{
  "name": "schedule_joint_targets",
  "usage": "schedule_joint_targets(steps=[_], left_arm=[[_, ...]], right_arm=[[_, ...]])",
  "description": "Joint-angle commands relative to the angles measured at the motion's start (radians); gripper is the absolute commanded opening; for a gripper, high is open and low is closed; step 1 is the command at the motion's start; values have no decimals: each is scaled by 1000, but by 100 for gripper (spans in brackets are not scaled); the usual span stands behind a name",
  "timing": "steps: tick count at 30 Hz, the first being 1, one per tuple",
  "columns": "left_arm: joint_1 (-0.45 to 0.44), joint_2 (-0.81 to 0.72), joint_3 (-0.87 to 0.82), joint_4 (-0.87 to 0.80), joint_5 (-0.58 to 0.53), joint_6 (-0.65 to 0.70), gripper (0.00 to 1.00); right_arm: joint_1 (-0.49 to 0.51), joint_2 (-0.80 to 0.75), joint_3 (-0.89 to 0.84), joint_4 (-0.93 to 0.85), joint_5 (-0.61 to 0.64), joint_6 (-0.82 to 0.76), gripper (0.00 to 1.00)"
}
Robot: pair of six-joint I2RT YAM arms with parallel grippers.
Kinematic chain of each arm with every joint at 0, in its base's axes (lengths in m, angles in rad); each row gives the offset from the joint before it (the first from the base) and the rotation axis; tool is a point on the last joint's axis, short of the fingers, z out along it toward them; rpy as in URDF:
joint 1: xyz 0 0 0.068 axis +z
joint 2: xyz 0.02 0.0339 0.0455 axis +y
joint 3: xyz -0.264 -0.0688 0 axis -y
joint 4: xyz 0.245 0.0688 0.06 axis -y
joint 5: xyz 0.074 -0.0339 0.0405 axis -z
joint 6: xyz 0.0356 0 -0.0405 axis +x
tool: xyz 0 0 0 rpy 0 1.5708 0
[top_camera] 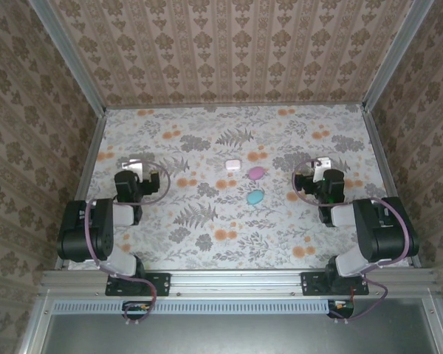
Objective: Insert the wireless bluetooth earbuds into the charging case
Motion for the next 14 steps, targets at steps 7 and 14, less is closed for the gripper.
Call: schedule_joint_targets(steps=[7, 14], left_arm=[[-36, -1, 32, 57, -96, -3, 100], [-36, 1, 31, 58, -96, -4, 100]], right_arm=[[28, -2, 59, 34, 105, 24, 100], [26, 2, 62, 31, 101, 27, 100]])
